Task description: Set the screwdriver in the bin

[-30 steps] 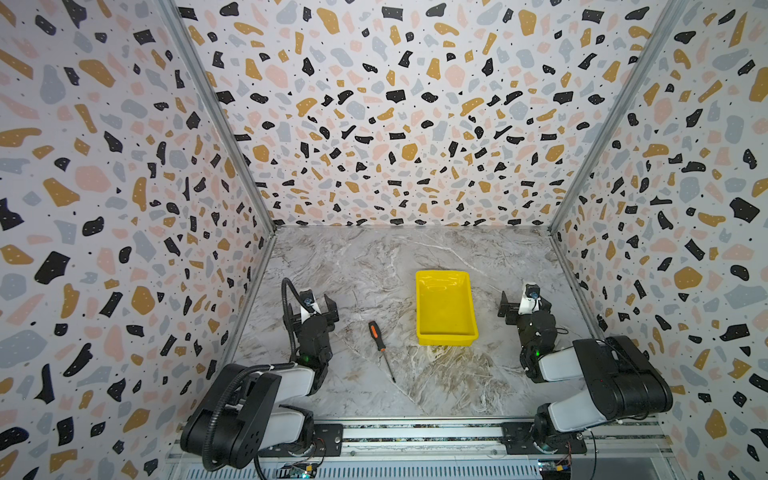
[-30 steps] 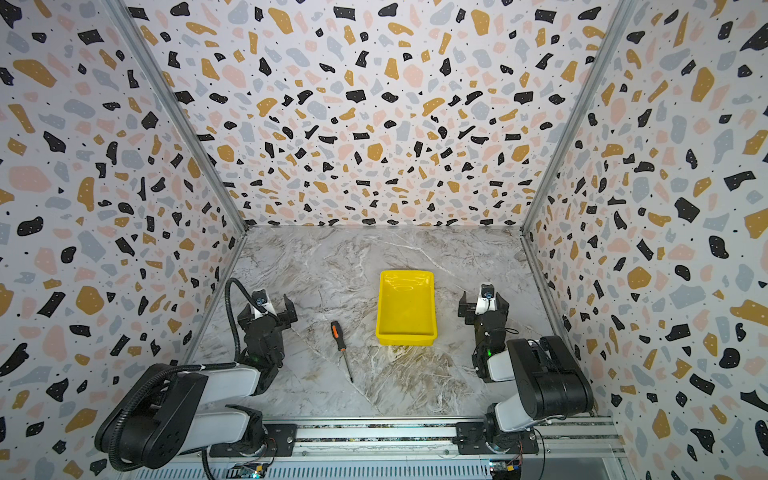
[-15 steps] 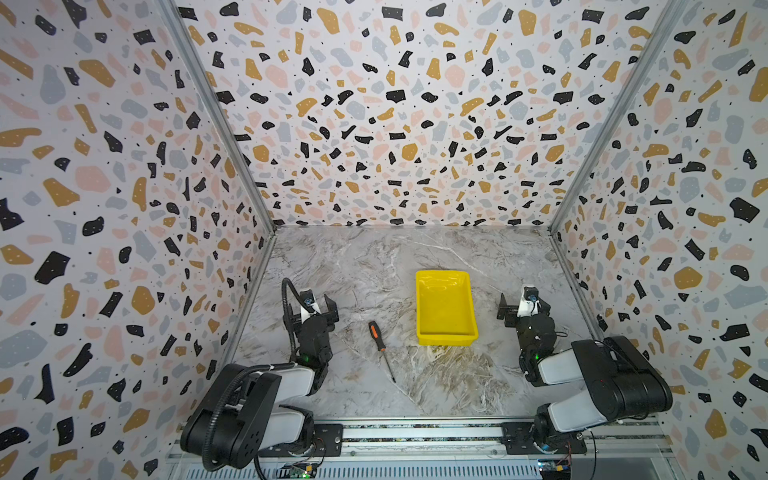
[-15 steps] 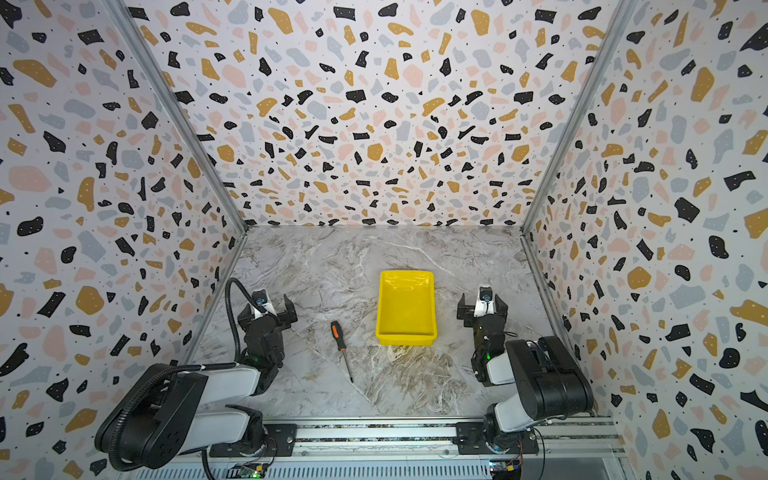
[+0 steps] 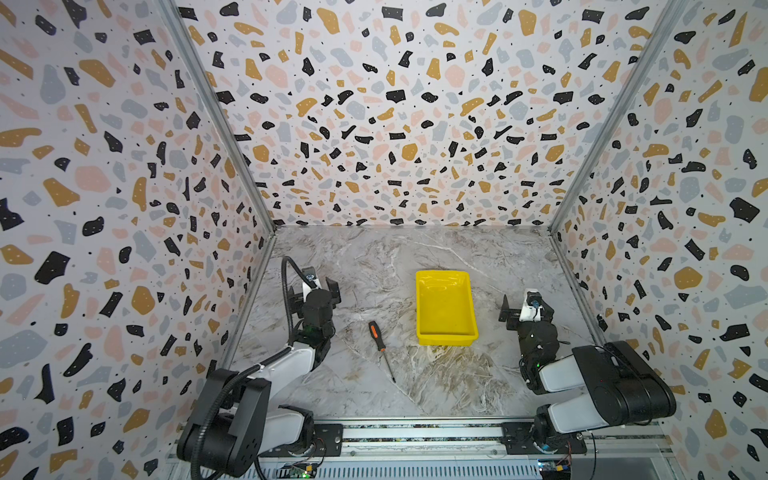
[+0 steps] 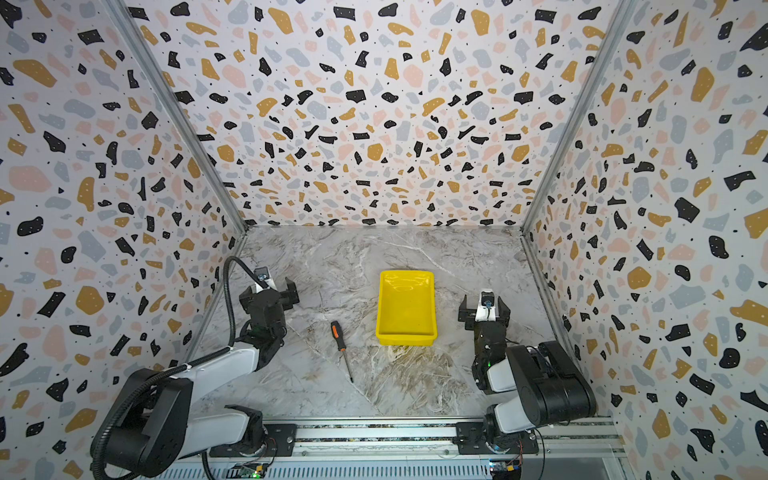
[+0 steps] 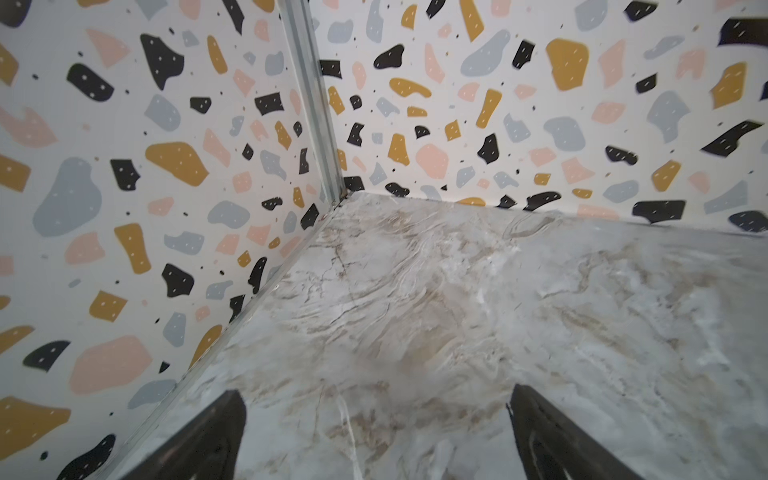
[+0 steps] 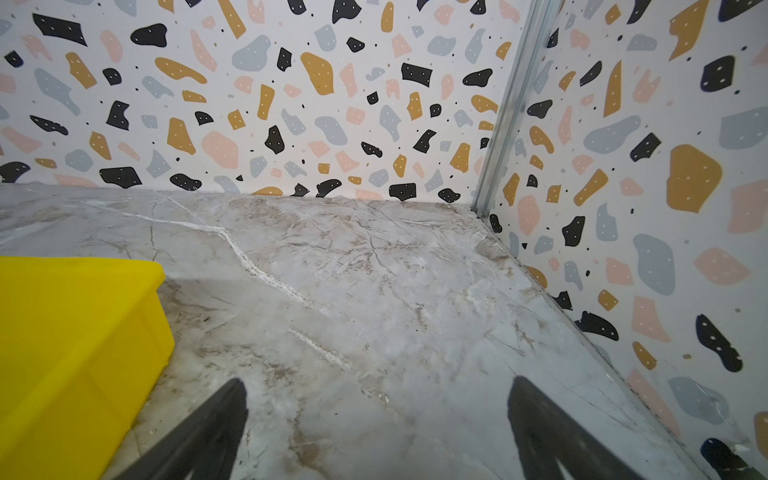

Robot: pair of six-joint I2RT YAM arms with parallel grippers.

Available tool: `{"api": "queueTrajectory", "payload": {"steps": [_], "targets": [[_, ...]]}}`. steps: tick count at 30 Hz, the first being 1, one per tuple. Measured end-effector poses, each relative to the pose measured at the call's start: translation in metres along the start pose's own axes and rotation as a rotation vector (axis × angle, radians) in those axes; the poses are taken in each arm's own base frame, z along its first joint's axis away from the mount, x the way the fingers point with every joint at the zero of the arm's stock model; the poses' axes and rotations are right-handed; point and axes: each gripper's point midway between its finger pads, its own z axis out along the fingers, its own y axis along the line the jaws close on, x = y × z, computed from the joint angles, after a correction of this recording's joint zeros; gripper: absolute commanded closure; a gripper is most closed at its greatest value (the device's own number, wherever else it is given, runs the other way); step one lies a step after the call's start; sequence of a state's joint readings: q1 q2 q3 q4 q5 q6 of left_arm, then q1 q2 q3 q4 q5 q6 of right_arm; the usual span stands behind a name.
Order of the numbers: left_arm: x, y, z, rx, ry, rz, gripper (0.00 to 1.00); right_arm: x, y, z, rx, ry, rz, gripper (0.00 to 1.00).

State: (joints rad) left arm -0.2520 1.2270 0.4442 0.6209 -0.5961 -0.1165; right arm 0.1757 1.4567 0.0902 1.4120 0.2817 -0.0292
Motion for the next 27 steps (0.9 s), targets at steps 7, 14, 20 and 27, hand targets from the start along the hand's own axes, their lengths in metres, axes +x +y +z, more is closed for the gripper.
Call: {"api": "queueTrajectory", "payload": {"steps": [7, 14, 20, 27], "targets": [[-0.039, 0.011, -0.056, 0.115, -0.112, -0.156, 0.00, -0.026, 0.022, -0.011, -0.029, -0.070, -0.057, 0.01], [-0.033, 0.019, -0.090, 0.210, -0.147, -0.289, 0.00, -0.039, 0.058, -0.029, -0.078, -0.098, -0.175, 0.01], [-0.005, 0.022, -0.083, 0.167, -0.032, -0.342, 0.00, -0.072, 0.102, -0.064, -0.203, -0.144, -0.213, 0.01], [0.014, 0.023, -0.064, 0.037, 0.159, -0.307, 0.00, -0.113, 0.104, -0.094, -0.320, -0.024, -0.008, 0.01]]}}
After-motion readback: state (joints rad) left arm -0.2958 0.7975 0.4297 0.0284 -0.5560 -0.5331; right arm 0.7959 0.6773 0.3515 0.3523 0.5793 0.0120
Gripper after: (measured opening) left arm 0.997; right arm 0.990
